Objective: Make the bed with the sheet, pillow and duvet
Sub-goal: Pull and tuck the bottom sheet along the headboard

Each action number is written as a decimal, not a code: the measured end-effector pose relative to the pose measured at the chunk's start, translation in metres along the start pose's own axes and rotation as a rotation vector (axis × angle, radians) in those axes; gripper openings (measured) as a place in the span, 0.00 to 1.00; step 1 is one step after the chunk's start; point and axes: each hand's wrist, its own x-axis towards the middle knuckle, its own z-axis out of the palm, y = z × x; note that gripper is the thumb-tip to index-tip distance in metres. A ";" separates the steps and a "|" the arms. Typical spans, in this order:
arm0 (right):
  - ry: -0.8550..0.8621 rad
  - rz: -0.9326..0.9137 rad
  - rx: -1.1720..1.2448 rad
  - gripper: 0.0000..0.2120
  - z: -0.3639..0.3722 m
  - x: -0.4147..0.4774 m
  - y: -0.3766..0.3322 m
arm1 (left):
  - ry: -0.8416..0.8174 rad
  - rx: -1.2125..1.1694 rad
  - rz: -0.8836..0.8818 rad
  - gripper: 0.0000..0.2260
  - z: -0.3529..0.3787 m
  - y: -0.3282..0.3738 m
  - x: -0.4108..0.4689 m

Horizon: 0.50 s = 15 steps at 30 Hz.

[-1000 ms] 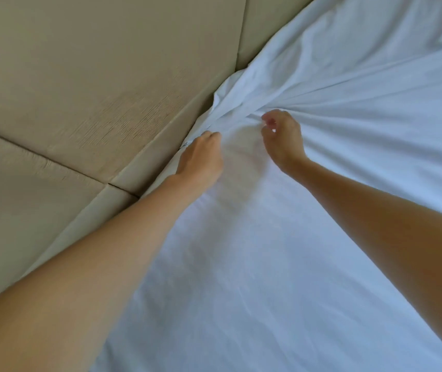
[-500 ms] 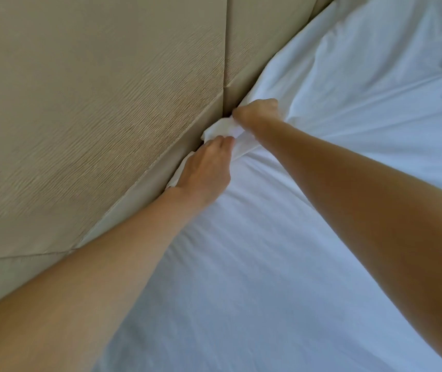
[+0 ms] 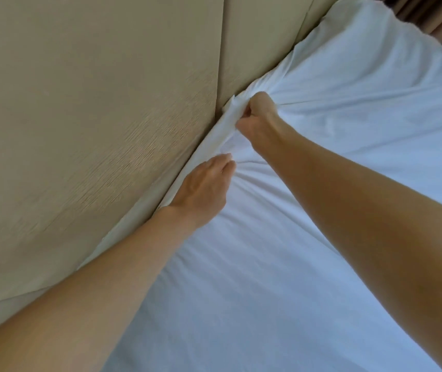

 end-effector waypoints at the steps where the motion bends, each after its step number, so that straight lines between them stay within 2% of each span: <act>1: 0.007 0.006 0.057 0.17 0.000 -0.003 0.001 | -0.067 0.017 -0.044 0.19 -0.001 -0.002 0.002; 3: -0.004 0.017 0.163 0.15 -0.002 -0.003 0.004 | -0.221 0.076 -0.132 0.22 0.000 -0.009 0.003; 5: 0.004 0.040 0.142 0.08 -0.001 0.004 0.006 | -0.267 0.114 -0.150 0.23 0.004 -0.013 0.003; 6: 0.013 0.013 0.001 0.08 -0.002 0.009 0.007 | -0.255 0.111 -0.156 0.24 0.006 -0.015 0.003; 8: 0.064 -0.127 -0.501 0.16 -0.005 0.017 0.012 | -0.231 0.076 -0.179 0.24 0.010 -0.016 0.004; 9: 0.091 -0.231 -0.665 0.20 -0.011 0.023 0.017 | -0.239 0.080 -0.186 0.24 0.011 -0.015 0.003; 11: 0.116 -0.320 -0.919 0.24 -0.022 0.028 0.020 | -0.260 0.106 -0.187 0.24 0.012 -0.013 0.002; 13: 0.124 -0.372 -1.268 0.15 -0.026 0.032 0.015 | -0.262 0.116 -0.178 0.24 0.014 -0.010 0.000; 15: 0.102 -0.305 -1.467 0.07 -0.017 0.031 0.004 | -0.244 0.158 -0.137 0.26 0.018 -0.009 -0.001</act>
